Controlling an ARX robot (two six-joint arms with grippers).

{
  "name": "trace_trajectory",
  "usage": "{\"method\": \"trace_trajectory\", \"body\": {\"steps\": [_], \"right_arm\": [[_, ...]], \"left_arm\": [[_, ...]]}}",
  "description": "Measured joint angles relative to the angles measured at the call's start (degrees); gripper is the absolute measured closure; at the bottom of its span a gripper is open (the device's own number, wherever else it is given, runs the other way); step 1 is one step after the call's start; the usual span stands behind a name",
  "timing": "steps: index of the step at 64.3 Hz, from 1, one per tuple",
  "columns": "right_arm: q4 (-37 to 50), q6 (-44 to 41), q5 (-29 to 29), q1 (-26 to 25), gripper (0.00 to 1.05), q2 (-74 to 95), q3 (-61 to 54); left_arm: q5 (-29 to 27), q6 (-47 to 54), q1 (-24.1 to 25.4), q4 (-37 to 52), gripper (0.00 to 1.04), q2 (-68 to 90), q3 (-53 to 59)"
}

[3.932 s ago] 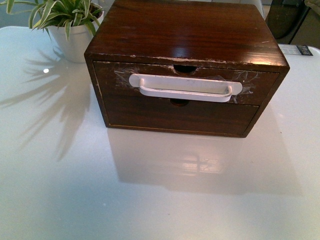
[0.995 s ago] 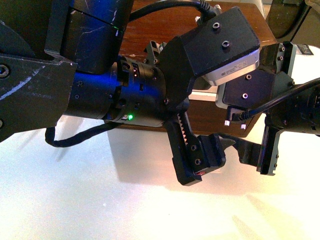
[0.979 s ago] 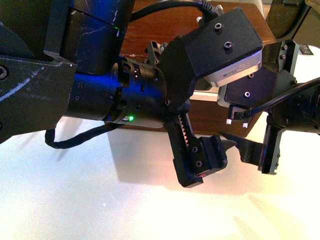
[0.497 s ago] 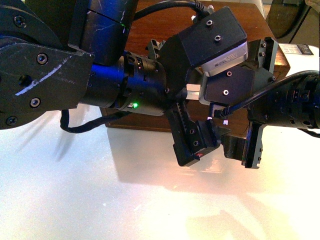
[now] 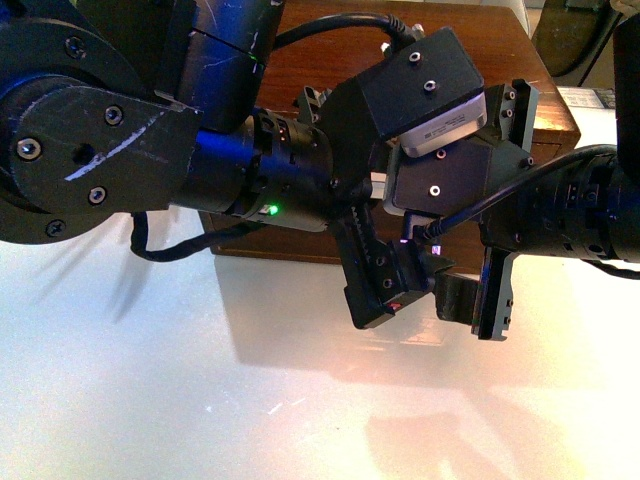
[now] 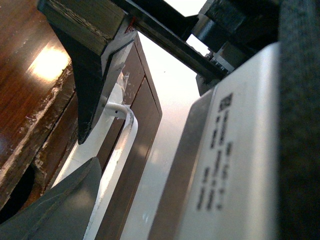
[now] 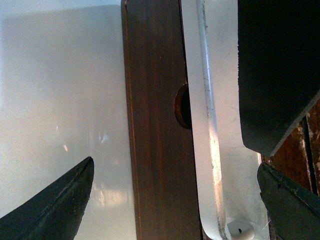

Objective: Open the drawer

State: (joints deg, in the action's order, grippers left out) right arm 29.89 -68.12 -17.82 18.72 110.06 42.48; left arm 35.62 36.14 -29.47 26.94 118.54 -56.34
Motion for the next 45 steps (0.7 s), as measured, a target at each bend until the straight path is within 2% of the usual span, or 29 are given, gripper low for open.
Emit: {"method": "trace_trajectory", "body": {"steps": [45], "right_arm": [[-0.6, 1.7, 1.8, 0.2, 0.09, 1.8, 1.6]], "left_arm": [[1.9, 2.3, 1.5, -3.5, 0.08, 4.1, -4.9]]}}
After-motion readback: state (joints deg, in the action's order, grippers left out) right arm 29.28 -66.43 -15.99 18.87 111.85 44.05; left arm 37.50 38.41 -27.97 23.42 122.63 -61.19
